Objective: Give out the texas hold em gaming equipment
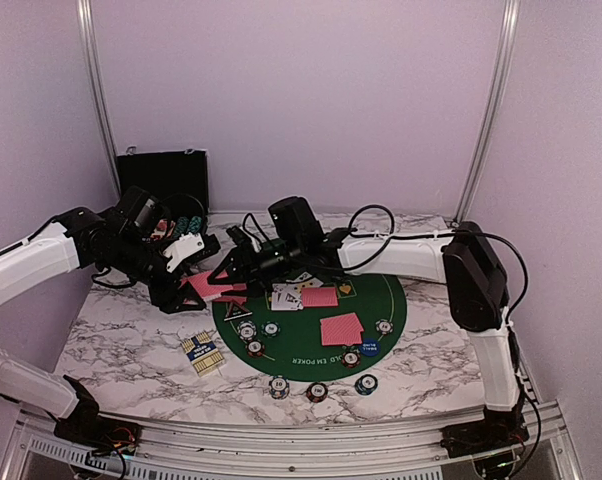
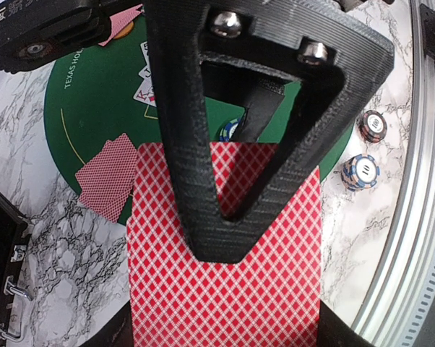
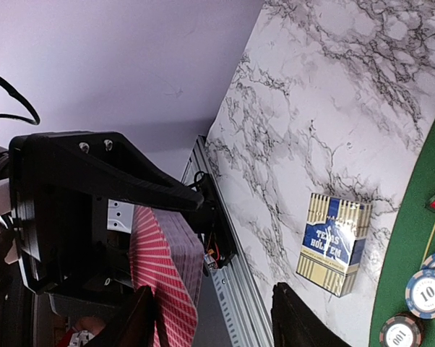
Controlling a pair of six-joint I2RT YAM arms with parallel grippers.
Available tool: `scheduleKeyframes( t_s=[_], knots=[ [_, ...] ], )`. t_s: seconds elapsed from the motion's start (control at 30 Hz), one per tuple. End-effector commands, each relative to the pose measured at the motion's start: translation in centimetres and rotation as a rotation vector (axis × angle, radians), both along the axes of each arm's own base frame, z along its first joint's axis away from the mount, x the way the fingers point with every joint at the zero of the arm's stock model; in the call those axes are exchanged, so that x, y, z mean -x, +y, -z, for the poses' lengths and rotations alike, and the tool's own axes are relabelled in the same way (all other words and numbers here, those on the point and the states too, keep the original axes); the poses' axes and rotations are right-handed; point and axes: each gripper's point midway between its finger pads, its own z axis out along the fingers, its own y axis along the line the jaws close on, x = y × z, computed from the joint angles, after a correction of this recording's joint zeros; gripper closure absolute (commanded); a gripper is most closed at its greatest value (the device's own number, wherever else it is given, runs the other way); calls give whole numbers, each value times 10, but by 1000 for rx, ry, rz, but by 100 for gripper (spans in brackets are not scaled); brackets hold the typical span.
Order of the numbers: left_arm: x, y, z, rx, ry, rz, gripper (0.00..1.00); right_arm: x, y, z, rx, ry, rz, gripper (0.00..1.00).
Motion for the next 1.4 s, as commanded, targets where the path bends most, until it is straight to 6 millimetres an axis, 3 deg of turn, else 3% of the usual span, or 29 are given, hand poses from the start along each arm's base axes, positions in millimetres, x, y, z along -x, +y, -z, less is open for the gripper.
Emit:
scheduleKeyframes(
  t_s=[0.0,0.2,0.5,0.83,1.37],
  knots=[
    [-4,-1,-12,29,-42,-5,100,3,-8,-30,-46,-12,2,50],
    [-4,0,-9,22,-38,-6,100,7,-11,-42,-77,-12,-2,63],
    [-3,1,-10,22,-44,-8,100,8,-15,-39,-62,-2,-9,74],
    [-3,1,-9,21,-43,-8,100,2,-27,-42,-44,0,7,79],
    [-4,2,-7,16,-43,-11,100,7,-28,-47,-87,27,-19,94]
  ],
)
